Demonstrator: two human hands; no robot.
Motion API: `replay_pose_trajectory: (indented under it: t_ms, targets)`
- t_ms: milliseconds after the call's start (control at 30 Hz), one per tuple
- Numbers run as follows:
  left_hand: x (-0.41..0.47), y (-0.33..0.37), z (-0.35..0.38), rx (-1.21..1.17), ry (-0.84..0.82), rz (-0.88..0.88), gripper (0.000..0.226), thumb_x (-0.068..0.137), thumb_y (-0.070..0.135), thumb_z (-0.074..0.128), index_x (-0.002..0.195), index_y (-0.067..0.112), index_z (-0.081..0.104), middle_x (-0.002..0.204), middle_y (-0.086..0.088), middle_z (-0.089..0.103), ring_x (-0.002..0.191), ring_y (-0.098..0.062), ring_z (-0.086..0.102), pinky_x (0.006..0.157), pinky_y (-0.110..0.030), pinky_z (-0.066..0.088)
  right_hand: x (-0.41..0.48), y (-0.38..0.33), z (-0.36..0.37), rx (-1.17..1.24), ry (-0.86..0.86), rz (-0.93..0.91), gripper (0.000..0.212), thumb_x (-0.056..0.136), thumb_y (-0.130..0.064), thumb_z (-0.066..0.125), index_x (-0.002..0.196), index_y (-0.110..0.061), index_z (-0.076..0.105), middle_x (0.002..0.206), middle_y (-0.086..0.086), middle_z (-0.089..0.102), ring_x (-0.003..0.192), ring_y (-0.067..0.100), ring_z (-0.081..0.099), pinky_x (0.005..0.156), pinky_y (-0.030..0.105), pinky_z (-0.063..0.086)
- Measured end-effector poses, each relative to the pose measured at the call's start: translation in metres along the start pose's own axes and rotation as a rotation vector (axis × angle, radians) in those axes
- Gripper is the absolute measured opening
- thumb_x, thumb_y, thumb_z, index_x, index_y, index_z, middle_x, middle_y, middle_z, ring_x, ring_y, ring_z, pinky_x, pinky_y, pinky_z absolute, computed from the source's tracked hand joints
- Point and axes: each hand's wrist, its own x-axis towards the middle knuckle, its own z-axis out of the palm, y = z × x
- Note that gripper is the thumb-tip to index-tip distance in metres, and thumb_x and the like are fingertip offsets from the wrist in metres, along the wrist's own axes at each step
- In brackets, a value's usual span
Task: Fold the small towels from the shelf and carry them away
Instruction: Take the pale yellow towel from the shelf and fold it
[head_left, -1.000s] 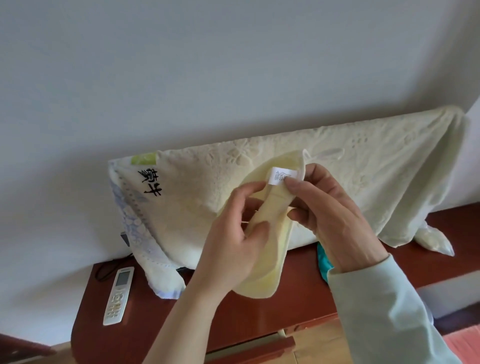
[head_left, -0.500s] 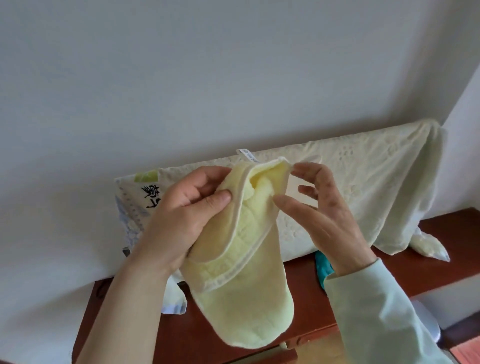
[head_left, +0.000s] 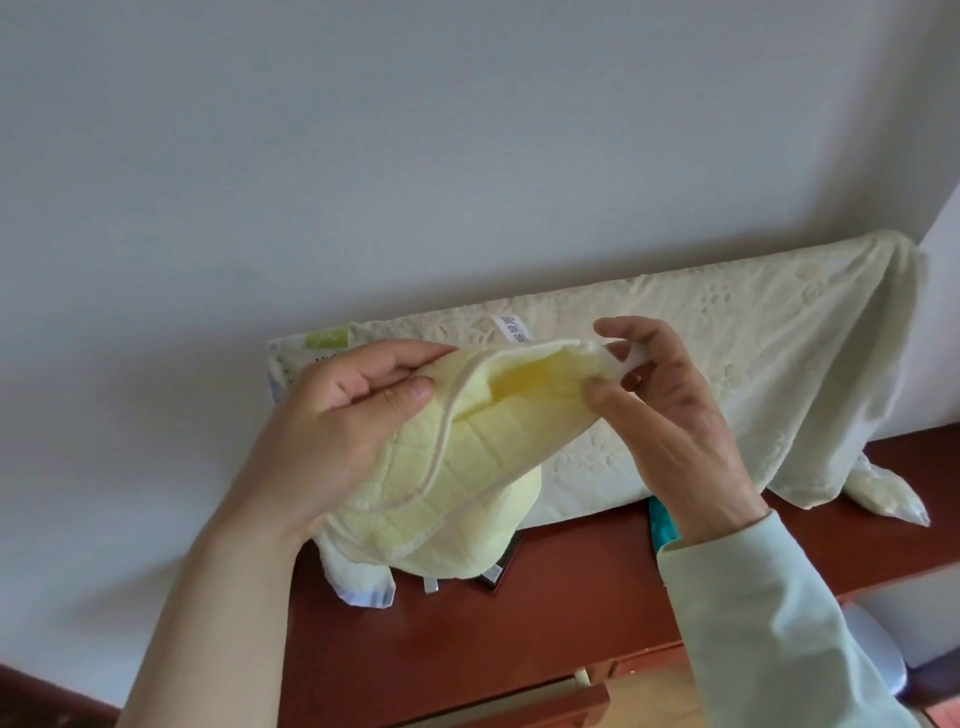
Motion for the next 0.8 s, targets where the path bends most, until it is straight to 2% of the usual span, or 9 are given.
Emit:
replay_pose_trajectory:
  t_ms: [100,233,333,400,467,533,633,733,800]
  targets:
    - [-0.005,0.000,-0.005,0.011,0.016,0.000,0.027,0.088,0.014,0.070,0.106,0.032,0.080,0.106,0.001,0.080,0.105,-0.019,0.074,0.099,-0.045,0.052,-0.006,-0.001,-0.001,-0.036,-0.022,-0.014,0.054,0.089,0.014,0.051,0.115,-0.032,0.063,0.093,-0.009,0.055,0.079,-0.003,0.054,0.074,0.018,0.049]
    - [-0.011,0.002,-0.011,0.039,0.007,0.003,0.028,0.092,0.010,0.068,0.108,0.029,0.079,0.106,-0.001,0.080,0.105,-0.020,0.074,0.099,-0.043,0.052,-0.014,-0.008,0.000,-0.054,0.017,0.012,0.050,0.092,0.012,0.051,0.112,-0.031,0.065,0.093,-0.015,0.060,0.077,-0.004,0.054,0.070,0.014,0.048]
    - [-0.014,0.003,-0.007,0.006,0.010,0.009,0.026,0.090,0.009,0.069,0.105,0.028,0.079,0.104,-0.003,0.080,0.100,-0.020,0.076,0.095,-0.042,0.054,-0.022,-0.010,0.003,-0.159,0.011,0.012,0.043,0.093,0.002,0.060,0.111,-0.037,0.065,0.112,-0.021,0.066,0.094,-0.003,0.060,0.082,0.017,0.050]
    - [-0.016,0.004,-0.002,-0.017,-0.004,0.012,0.025,0.092,0.008,0.068,0.104,0.027,0.078,0.101,-0.003,0.081,0.094,-0.017,0.076,0.087,-0.036,0.055,-0.029,-0.012,0.008,-0.256,-0.033,0.008,0.044,0.090,-0.009,0.070,0.115,-0.044,0.062,0.123,-0.028,0.061,0.112,-0.008,0.053,0.091,0.014,0.043]
    - [-0.018,0.007,0.005,-0.003,-0.021,0.022,0.027,0.095,0.003,0.065,0.105,0.026,0.076,0.098,-0.001,0.081,0.090,-0.015,0.074,0.084,-0.032,0.055,-0.037,-0.015,0.014,-0.358,-0.081,-0.017,0.053,0.083,-0.019,0.079,0.121,-0.051,0.059,0.134,-0.033,0.053,0.130,-0.002,0.043,0.098,0.017,0.036]
    - [-0.018,0.009,0.011,0.021,-0.054,0.029,0.027,0.094,0.004,0.066,0.107,0.026,0.074,0.099,-0.001,0.081,0.089,-0.015,0.074,0.084,-0.033,0.057,-0.045,-0.021,0.021,-0.415,-0.143,-0.064,0.063,0.076,-0.026,0.085,0.125,-0.054,0.057,0.141,-0.034,0.048,0.137,0.004,0.035,0.101,0.016,0.030]
    - [-0.019,0.013,0.018,0.023,-0.103,0.034,0.028,0.086,0.010,0.079,0.108,0.026,0.070,0.106,0.002,0.079,0.089,-0.015,0.075,0.083,-0.032,0.060,-0.052,-0.030,0.033,-0.340,-0.281,-0.121,0.068,0.077,-0.024,0.086,0.133,-0.044,0.054,0.134,-0.028,0.058,0.132,0.005,0.046,0.100,0.014,0.035]
    - [-0.022,0.015,0.021,0.034,-0.080,0.045,0.030,0.075,0.027,0.084,0.100,0.032,0.068,0.106,0.006,0.076,0.088,-0.018,0.075,0.082,-0.036,0.059,-0.057,-0.035,0.045,-0.191,-0.340,-0.147,0.060,0.083,-0.014,0.081,0.136,-0.028,0.054,0.121,-0.017,0.068,0.121,0.009,0.061,0.100,0.019,0.045]
    - [-0.025,0.014,0.021,0.005,-0.047,0.035,0.033,0.074,0.029,0.084,0.102,0.029,0.066,0.102,0.008,0.075,0.087,-0.017,0.074,0.081,-0.035,0.058,-0.061,-0.039,0.049,-0.083,-0.352,-0.110,0.049,0.087,-0.006,0.075,0.130,-0.021,0.058,0.113,-0.009,0.071,0.108,0.005,0.067,0.089,0.020,0.052]
